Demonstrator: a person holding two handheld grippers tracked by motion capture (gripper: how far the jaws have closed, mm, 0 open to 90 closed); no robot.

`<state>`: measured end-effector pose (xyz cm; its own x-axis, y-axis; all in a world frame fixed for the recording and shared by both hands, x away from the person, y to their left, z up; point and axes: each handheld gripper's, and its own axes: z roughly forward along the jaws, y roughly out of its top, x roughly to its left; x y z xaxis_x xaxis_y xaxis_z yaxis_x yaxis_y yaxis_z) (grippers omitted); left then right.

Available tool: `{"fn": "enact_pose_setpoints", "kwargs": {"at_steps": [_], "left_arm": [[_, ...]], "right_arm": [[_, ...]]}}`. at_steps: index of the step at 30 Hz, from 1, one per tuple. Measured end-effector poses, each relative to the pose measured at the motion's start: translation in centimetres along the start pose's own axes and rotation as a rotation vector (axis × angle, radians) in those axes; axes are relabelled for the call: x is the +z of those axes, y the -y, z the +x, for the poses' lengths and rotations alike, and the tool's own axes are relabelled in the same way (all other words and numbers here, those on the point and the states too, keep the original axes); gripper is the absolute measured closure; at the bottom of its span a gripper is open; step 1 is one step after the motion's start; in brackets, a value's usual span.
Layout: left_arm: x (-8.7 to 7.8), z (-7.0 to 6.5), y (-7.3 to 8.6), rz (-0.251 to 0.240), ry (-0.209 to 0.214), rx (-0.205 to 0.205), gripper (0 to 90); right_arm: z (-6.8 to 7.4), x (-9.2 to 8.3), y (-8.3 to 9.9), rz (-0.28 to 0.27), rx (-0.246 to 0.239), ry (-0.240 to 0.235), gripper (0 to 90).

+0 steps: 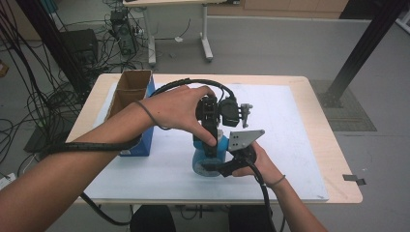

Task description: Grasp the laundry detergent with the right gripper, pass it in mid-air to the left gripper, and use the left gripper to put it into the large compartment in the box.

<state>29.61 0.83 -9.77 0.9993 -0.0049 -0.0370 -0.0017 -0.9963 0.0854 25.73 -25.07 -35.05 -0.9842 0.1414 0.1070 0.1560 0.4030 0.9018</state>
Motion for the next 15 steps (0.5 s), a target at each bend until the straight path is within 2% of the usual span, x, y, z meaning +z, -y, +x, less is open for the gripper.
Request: {"fn": "enact_pose_setpoints", "kwargs": {"at_steps": [15], "left_arm": [[1.5,-0.2,-0.7,0.032,0.003,0.009,5.6]], "right_arm": [[0.2,-0.1,-0.6,-0.001,-0.008,-0.001,42.2]]}}
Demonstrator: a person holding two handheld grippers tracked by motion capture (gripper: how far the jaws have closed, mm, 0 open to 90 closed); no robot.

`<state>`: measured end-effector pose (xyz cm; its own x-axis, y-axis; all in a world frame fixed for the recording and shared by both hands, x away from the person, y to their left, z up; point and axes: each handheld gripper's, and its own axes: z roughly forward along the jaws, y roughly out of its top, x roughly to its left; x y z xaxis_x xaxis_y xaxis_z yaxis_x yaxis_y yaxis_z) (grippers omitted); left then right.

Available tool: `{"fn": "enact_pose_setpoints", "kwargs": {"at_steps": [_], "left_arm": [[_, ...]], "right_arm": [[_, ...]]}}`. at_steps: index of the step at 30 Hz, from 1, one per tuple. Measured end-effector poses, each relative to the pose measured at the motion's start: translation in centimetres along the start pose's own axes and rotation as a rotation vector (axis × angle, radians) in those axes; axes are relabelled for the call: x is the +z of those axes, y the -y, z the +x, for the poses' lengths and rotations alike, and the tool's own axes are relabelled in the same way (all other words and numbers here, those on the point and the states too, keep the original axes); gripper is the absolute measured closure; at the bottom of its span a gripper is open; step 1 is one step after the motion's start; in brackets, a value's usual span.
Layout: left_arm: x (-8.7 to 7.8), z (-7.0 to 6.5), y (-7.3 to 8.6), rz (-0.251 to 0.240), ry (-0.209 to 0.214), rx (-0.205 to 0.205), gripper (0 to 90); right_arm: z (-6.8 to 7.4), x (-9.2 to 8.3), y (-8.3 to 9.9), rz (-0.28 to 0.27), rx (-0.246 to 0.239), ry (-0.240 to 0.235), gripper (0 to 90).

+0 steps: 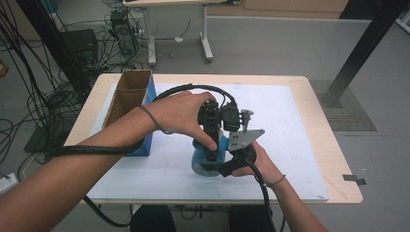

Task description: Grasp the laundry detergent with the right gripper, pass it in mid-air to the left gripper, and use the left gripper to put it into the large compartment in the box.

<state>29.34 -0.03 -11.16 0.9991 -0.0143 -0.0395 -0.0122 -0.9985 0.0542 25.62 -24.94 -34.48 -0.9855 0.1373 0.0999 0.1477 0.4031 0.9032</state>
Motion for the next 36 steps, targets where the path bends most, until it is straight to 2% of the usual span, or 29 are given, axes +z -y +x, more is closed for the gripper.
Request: {"fn": "enact_pose_setpoints", "kwargs": {"at_steps": [16,28,36], "left_arm": [[1.3,-0.4,-0.9,0.031,-0.004,0.019,7.3],[1.8,-0.4,-1.0,0.048,-0.002,0.013,9.6],[1.9,-0.2,-1.0,0.047,0.01,0.013,21.3]], "right_arm": [[0.3,-0.1,-0.4,-0.002,-0.008,-0.002,42.3],[0.5,-0.1,-0.6,-0.001,-0.014,-0.005,42.3],[0.5,0.0,-0.6,-0.003,-0.013,-0.006,42.3]]}}
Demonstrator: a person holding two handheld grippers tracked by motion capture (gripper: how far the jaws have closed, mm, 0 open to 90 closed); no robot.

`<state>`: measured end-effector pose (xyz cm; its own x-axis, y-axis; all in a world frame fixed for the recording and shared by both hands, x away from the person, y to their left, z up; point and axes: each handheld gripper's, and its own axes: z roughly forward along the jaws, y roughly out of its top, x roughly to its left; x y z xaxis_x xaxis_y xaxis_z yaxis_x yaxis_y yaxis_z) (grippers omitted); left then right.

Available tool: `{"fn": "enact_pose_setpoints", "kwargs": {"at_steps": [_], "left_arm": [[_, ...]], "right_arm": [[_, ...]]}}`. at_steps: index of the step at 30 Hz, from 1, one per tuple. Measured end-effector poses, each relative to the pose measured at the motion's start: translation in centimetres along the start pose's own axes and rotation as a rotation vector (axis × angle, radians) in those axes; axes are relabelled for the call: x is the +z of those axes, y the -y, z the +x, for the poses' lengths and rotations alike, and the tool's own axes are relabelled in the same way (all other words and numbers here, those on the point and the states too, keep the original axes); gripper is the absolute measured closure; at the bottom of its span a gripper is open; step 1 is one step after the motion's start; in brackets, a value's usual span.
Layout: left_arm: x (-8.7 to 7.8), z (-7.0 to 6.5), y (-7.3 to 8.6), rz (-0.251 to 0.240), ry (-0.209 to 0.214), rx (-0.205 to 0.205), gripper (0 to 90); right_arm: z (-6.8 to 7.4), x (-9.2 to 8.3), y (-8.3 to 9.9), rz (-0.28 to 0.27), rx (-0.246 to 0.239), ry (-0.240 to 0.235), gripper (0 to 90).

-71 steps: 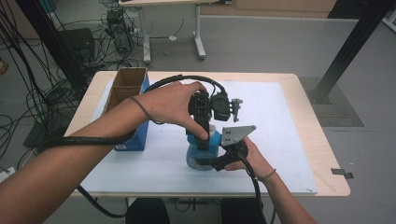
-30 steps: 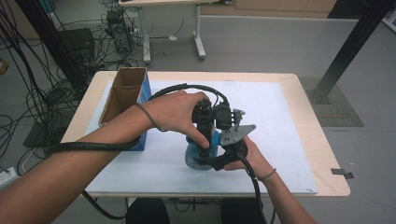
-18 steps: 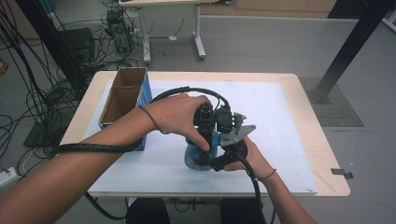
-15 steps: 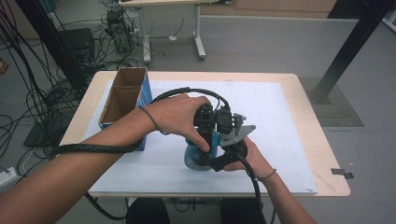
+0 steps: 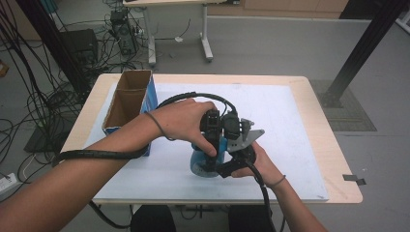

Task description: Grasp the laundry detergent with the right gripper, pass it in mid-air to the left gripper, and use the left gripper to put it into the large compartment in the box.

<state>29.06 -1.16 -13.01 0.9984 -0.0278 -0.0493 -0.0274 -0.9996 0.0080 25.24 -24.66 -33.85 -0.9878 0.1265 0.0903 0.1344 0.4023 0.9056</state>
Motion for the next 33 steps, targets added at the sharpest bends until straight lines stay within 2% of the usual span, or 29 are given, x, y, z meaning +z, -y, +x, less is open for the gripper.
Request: {"fn": "enact_pose_setpoints", "kwargs": {"at_steps": [6,7,8,14,16,33], "left_arm": [[-0.09,-0.03,-0.02,0.001,-0.002,0.002,30.2],[-0.13,-0.04,0.02,-0.003,-0.002,-0.002,36.5],[-0.13,-0.04,0.02,-0.003,-0.002,-0.002,37.4],[-0.14,0.02,-0.06,0.001,0.005,-0.01,38.0],[-0.19,0.03,-0.09,0.003,0.005,-0.013,38.1],[-0.49,0.03,-0.21,0.007,0.001,-0.023,38.2]], "right_arm": [[0.06,0.0,-0.05,0.001,0.002,-0.001,42.3],[0.04,0.0,-0.03,0.0,0.001,0.0,42.3],[0.04,0.0,-0.03,0.0,0.001,0.0,42.3],[0.07,-0.06,-0.17,0.003,-0.003,-0.005,42.4],[0.0,0.02,-0.06,-0.004,-0.021,-0.002,42.4],[0.04,-0.16,0.01,-0.015,-0.011,-0.002,42.4]]}}
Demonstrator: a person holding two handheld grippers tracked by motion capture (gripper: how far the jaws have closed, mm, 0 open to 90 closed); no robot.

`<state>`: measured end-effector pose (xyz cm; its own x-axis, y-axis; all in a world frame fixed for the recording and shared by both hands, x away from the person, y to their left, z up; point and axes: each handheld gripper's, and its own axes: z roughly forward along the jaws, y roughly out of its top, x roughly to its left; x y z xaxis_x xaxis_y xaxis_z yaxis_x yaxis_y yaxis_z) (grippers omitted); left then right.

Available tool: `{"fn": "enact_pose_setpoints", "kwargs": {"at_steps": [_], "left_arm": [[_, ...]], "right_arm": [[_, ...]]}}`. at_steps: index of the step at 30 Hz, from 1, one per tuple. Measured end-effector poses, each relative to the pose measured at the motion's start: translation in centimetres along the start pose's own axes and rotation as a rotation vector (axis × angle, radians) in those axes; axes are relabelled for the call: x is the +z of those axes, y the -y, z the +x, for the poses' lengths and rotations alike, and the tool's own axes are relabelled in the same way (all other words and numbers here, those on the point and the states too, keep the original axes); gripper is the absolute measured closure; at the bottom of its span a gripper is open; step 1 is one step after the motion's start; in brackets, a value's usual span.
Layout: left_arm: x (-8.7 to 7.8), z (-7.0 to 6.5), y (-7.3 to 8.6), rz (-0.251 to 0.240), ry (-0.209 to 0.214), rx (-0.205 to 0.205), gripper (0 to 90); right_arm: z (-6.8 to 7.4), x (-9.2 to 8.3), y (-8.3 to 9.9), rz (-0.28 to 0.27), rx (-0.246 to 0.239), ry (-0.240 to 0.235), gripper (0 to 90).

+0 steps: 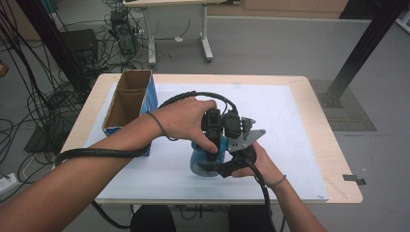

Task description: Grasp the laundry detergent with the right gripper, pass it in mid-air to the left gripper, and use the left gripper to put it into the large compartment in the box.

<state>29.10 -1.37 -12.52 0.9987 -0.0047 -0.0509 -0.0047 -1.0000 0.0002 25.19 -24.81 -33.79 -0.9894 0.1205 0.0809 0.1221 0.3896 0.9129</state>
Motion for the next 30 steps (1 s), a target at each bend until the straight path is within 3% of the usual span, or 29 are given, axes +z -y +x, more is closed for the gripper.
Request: {"fn": "enact_pose_setpoints", "kwargs": {"at_steps": [30], "left_arm": [[-0.02,-0.09,0.49,-0.013,-0.009,-0.014,38.1]], "right_arm": [[-0.07,0.09,-0.1,-0.001,-0.007,0.004,42.4]]}}
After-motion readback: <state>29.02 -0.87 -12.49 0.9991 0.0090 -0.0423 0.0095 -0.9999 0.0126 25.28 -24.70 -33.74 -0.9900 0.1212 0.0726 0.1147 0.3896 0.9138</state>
